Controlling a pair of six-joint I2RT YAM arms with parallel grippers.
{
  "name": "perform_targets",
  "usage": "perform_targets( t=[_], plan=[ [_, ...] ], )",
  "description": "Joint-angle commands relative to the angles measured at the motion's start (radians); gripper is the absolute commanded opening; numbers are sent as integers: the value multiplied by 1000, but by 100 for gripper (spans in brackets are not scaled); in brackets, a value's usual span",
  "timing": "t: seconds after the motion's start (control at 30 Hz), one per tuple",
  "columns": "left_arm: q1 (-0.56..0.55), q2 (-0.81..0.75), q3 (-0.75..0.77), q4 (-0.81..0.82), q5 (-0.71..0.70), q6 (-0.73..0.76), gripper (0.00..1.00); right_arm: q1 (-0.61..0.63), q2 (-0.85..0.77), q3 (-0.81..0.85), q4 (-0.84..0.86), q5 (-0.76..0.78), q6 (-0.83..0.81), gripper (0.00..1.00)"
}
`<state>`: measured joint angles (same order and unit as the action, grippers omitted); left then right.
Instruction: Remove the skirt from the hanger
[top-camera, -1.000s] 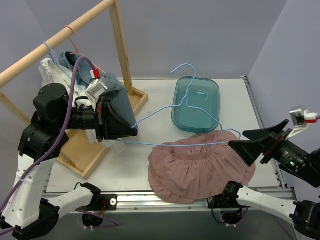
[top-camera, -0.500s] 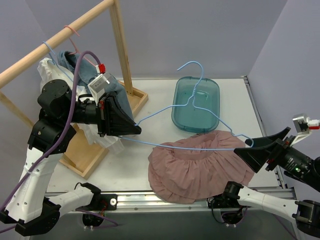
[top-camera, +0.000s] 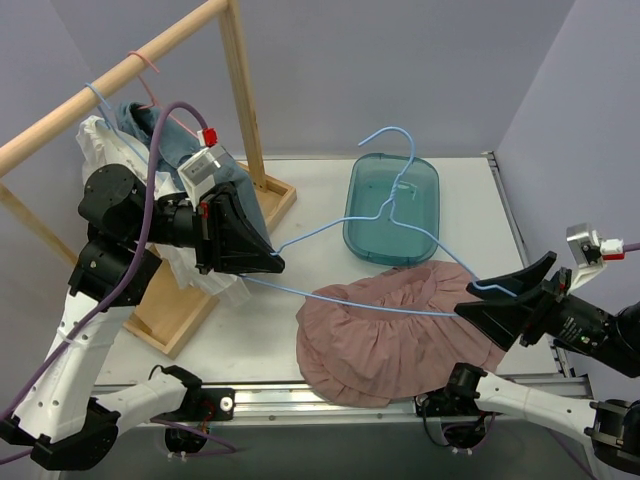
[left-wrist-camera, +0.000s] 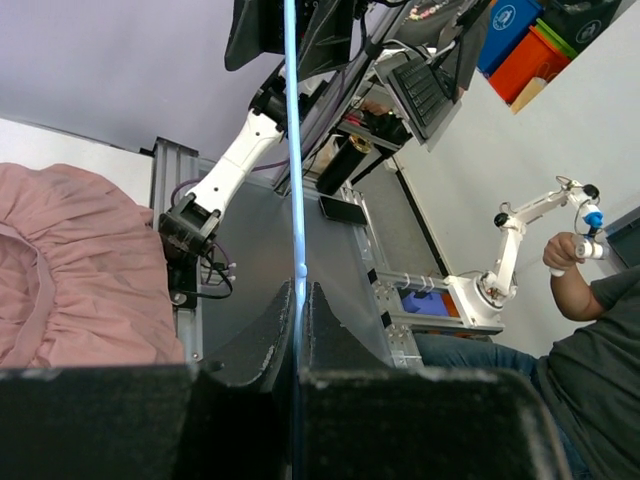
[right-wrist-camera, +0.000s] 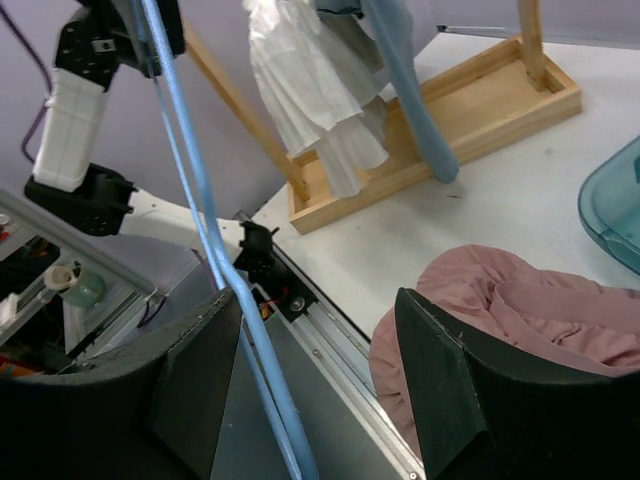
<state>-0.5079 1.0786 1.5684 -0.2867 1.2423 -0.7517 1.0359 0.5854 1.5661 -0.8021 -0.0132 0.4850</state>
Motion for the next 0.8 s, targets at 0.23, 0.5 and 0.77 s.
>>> perform_targets(
  t=[0.23, 0.5, 0.77],
  plan=[
    [-3, -20, -41, 193, 54, -97, 2, 9, -62, 17, 32, -102, -3, 51],
    [-4, -26, -65, 245, 68, -132, 2, 9, -67, 5, 50, -146, -14, 43],
    [-7, -31, -80, 256, 74, -140, 2, 9, -33, 20, 47, -179, -45, 0]
  ],
)
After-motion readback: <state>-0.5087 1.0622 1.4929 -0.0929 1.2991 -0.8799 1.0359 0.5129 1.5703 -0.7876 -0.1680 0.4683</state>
